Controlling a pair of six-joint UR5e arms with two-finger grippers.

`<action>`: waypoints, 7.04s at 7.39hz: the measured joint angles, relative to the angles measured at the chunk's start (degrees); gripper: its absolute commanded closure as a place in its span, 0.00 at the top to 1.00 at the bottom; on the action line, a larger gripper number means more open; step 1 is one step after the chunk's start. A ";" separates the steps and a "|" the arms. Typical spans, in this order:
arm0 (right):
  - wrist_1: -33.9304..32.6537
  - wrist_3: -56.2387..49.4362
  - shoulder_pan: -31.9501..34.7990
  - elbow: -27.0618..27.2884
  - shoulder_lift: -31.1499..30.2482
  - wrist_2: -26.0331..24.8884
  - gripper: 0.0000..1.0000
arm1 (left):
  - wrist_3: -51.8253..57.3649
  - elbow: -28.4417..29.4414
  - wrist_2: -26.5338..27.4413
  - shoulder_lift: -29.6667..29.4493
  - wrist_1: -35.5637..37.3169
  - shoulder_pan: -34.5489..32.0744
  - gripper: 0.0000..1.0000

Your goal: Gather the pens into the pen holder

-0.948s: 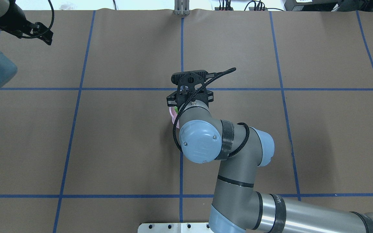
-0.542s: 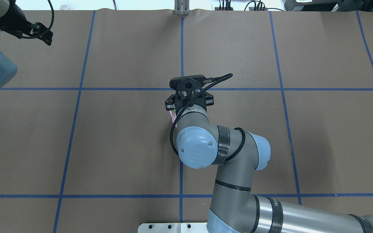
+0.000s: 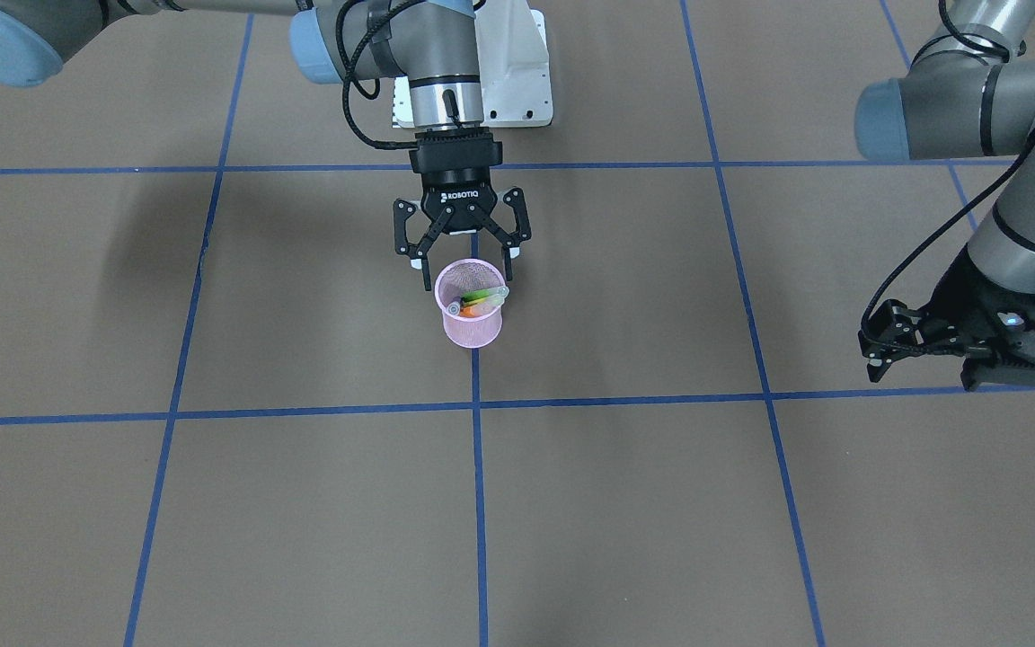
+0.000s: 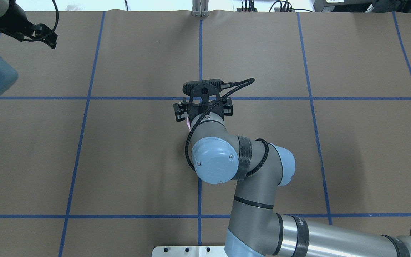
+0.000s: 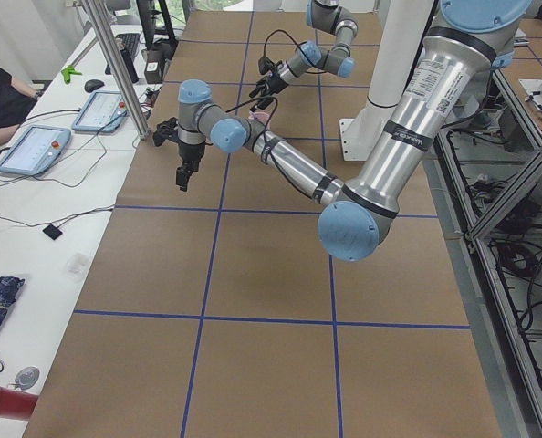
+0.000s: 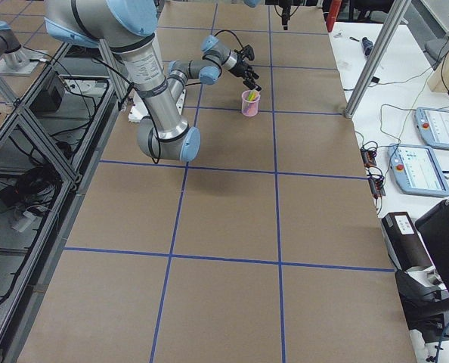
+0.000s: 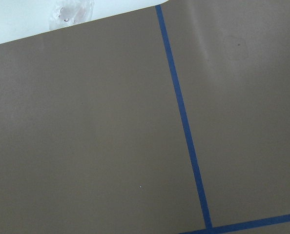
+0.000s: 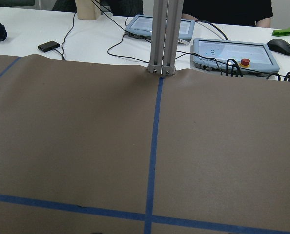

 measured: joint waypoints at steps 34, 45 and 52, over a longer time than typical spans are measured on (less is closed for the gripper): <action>-8.47 -62.01 71.44 -7.48 -39.93 79.56 0.99 | 32.81 4.40 -13.03 19.98 8.70 -23.48 1.00; -9.32 -59.92 71.37 -5.47 -40.36 79.78 0.99 | 35.44 4.48 -13.39 22.84 7.82 -24.87 1.00; -9.30 -59.92 71.37 -5.48 -40.36 79.85 0.99 | 36.23 4.51 -13.42 23.36 7.82 -25.25 1.00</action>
